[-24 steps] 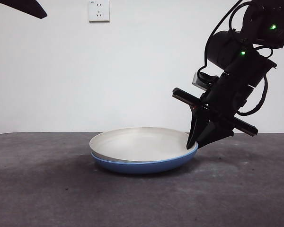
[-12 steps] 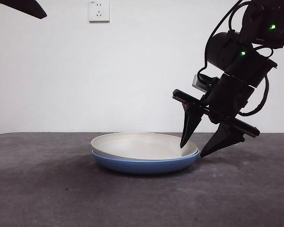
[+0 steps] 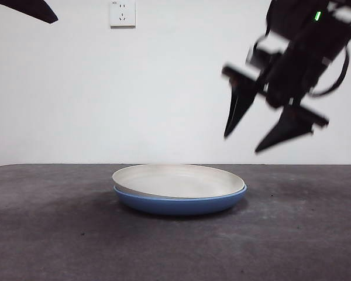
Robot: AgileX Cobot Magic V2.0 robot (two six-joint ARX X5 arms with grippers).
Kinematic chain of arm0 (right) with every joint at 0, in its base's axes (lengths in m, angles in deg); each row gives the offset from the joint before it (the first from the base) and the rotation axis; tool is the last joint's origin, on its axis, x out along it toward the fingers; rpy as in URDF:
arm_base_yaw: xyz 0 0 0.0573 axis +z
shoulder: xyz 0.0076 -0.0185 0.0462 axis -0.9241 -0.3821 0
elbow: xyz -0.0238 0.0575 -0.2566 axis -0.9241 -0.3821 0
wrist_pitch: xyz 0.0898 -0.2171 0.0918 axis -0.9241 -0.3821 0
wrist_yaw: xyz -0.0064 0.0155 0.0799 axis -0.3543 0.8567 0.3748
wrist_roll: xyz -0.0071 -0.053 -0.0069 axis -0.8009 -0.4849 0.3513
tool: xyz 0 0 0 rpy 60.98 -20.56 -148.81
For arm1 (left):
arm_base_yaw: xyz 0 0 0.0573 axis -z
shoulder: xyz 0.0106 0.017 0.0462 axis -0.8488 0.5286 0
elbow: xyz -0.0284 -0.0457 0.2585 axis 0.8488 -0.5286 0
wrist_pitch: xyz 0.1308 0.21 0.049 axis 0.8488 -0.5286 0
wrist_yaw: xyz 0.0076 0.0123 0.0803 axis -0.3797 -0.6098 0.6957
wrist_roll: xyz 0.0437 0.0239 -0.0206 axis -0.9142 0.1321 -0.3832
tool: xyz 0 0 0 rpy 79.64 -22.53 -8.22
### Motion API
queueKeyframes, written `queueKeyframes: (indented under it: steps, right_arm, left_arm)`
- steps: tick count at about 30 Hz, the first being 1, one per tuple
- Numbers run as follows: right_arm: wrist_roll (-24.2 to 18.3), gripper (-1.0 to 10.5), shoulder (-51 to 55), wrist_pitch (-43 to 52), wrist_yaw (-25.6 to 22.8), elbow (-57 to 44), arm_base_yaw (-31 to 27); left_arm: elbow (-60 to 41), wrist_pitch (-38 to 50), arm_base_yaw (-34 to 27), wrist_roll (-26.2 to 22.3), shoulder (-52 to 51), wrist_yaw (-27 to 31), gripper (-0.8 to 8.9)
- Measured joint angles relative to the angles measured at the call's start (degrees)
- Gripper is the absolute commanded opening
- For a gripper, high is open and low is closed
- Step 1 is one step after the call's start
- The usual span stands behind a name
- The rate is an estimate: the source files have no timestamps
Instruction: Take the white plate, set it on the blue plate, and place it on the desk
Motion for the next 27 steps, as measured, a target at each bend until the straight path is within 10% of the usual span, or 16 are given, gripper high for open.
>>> queueKeyframes:
  steps: [27]
  right_arm:
    - [-16.96, 3.1, 41.97, -39.74, 0.26, 0.13, 5.95]
  left_arm:
    - [0.0, 0.02, 0.0, 0.0, 0.0, 0.0, 3.39]
